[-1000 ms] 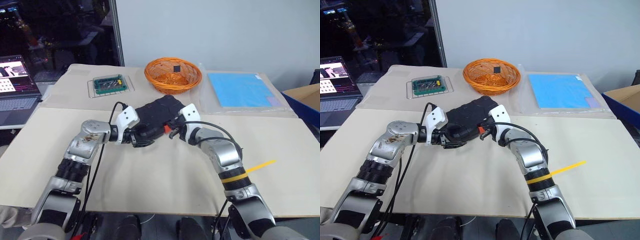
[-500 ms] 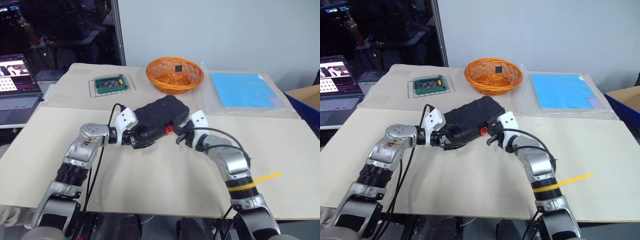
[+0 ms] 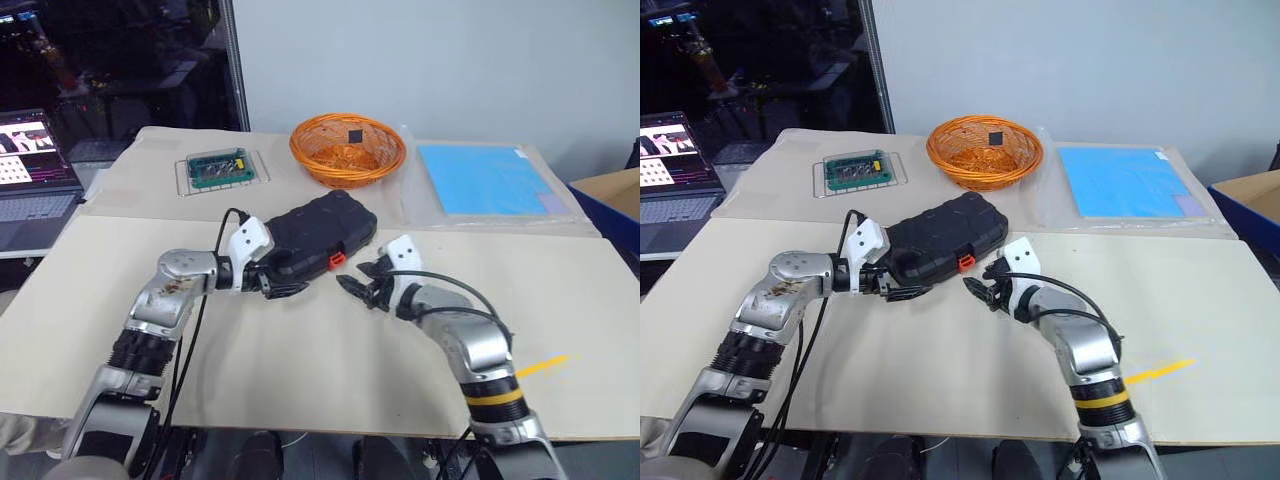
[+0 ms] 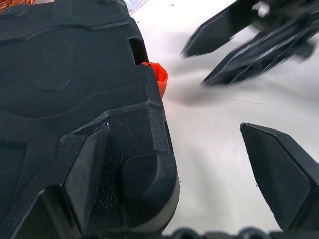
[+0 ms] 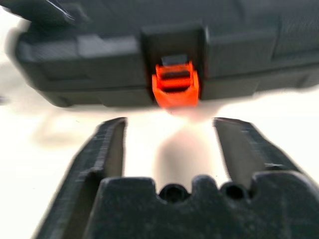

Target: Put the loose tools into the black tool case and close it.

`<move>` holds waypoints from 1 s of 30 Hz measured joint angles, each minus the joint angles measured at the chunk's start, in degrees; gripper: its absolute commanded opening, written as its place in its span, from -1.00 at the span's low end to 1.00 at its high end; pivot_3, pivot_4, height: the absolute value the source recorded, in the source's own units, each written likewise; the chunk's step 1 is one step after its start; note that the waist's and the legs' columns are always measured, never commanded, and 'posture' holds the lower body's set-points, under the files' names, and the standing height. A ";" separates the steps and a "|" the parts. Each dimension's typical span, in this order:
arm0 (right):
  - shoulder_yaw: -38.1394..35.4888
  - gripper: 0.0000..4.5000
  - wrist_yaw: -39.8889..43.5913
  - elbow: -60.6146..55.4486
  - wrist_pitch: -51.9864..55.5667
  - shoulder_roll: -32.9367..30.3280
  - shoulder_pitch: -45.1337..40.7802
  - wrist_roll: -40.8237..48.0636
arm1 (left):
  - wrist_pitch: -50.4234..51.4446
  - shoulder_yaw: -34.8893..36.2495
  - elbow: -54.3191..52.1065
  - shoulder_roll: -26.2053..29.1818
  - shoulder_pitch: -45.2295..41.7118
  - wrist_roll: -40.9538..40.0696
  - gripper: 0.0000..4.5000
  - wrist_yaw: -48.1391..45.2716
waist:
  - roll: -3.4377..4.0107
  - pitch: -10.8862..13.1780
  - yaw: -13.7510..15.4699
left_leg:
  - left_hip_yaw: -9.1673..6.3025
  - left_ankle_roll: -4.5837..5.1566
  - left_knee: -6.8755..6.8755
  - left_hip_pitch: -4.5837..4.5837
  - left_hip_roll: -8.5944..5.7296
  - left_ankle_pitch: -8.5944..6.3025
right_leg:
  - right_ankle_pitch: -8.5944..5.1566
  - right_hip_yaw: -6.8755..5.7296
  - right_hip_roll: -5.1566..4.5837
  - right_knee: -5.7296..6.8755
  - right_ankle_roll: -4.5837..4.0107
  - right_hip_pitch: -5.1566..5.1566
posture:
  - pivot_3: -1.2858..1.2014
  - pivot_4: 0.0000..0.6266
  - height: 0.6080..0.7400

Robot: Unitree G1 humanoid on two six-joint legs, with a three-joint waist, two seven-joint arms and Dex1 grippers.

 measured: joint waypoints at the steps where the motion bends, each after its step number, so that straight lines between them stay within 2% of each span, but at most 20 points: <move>1: 0.01 0.73 -0.02 1.60 -0.91 0.63 -0.59 -0.08 | -0.05 -0.03 0.14 0.01 -0.19 0.00 1.00 -0.08 | 0.00 0.00 0.00 | 0.00 0.06 0.00 0.00 0.00 0.04 | 0.01 0.00 0.00 0.00 0.03 -0.01 | 0.03 -0.52 1.00; 12: -0.03 0.73 0.37 12.33 -10.31 2.80 -5.51 -1.77 | -0.87 -0.21 1.15 0.29 -0.68 1.16 1.00 -0.61 | 0.01 0.00 -0.31 | -0.02 0.08 -0.04 0.06 0.01 0.05 | 0.02 0.00 0.03 0.05 0.03 0.00 | 0.03 -0.52 1.00; 16: 0.21 0.26 1.22 14.36 -11.58 3.00 -5.92 -2.29 | -1.17 -0.17 1.09 0.33 -0.56 1.21 1.00 -0.83 | 0.01 0.00 -0.30 | -0.01 0.09 -0.05 0.06 0.01 0.05 | 0.02 0.00 0.02 0.04 0.02 0.00 | 0.03 -0.52 1.00; 20: 0.73 -0.38 1.76 15.77 -13.10 3.28 -6.58 -2.93 | -1.17 -0.10 0.72 0.43 -0.42 1.22 1.00 -0.82 | 0.01 0.01 -0.35 | 0.00 0.08 -0.08 0.06 0.02 0.05 | 0.02 0.01 0.03 0.04 0.02 -0.01 | 0.03 -0.52 1.00; 21: 0.89 -0.45 1.95 16.05 -13.36 3.22 -6.81 -3.13 | -1.17 -0.04 0.66 0.46 -0.39 1.23 1.00 -0.80 | 0.01 0.01 -0.38 | -0.01 0.09 -0.07 0.06 0.02 0.05 | 0.02 0.00 0.04 0.04 0.02 -0.01 | 0.03 -0.52 1.00; 30: 2.26 -0.45 3.99 15.30 -14.56 1.67 -7.00 -4.96 | -1.17 0.07 -0.12 0.62 0.24 1.27 1.00 -0.52 | 0.02 0.01 -0.39 | 0.01 0.08 -0.13 0.06 0.02 0.05 | 0.01 0.01 0.02 0.03 0.01 -0.05 | 0.03 -0.52 1.00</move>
